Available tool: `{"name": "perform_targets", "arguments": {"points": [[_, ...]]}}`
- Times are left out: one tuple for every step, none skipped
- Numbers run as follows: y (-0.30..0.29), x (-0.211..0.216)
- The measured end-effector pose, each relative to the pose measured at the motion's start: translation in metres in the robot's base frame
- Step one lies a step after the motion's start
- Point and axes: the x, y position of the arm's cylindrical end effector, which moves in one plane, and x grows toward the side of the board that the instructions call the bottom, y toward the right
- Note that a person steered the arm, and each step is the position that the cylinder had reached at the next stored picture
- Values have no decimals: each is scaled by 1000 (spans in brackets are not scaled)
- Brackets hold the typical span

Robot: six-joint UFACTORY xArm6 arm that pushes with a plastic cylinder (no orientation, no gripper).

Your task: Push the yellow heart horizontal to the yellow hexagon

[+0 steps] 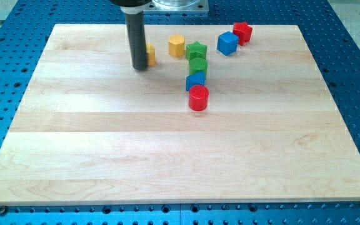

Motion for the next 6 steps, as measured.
{"name": "perform_targets", "arguments": {"points": [[26, 0], [36, 23], [52, 10], [25, -1], [24, -16], [36, -43]]}}
